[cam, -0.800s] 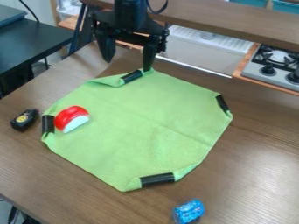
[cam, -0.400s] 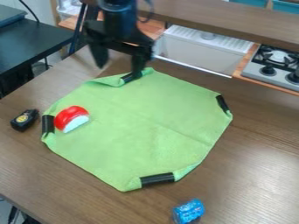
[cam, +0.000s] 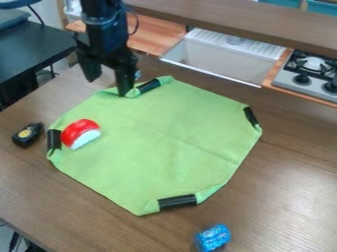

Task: Move the red figure from the edge of the cloth to the table

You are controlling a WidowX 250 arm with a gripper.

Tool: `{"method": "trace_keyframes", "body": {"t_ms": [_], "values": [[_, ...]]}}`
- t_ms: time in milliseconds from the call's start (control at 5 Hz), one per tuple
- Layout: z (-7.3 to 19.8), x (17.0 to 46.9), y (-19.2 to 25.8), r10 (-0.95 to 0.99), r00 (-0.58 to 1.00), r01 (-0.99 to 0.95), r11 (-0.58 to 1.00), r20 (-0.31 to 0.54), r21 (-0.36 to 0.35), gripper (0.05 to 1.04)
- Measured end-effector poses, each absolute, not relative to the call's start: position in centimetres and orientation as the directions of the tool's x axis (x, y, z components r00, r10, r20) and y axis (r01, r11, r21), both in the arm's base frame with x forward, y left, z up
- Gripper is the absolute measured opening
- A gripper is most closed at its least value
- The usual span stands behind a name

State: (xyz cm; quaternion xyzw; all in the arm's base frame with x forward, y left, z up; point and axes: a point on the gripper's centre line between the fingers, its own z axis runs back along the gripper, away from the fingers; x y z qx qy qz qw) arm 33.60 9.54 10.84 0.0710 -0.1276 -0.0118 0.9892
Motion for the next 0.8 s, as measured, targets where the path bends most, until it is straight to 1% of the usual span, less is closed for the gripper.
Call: {"method": "trace_keyframes", "body": {"t_ms": [200, 400, 600, 800], "values": [[8.8, 33.4, 10.7, -0.088, 0.980, 0.052, 0.979, 0.177, 0.197, 1.001], [7.7, 32.8, 11.2, -0.143, 0.978, 0.102, 0.964, 0.151, 0.247, 1.001], [6.3, 32.0, 12.0, -0.148, 0.981, 0.114, 0.960, 0.122, 0.254, 1.001], [5.7, 31.6, 12.3, -0.163, 0.980, 0.129, 0.956, 0.110, 0.263, 1.001]]}}
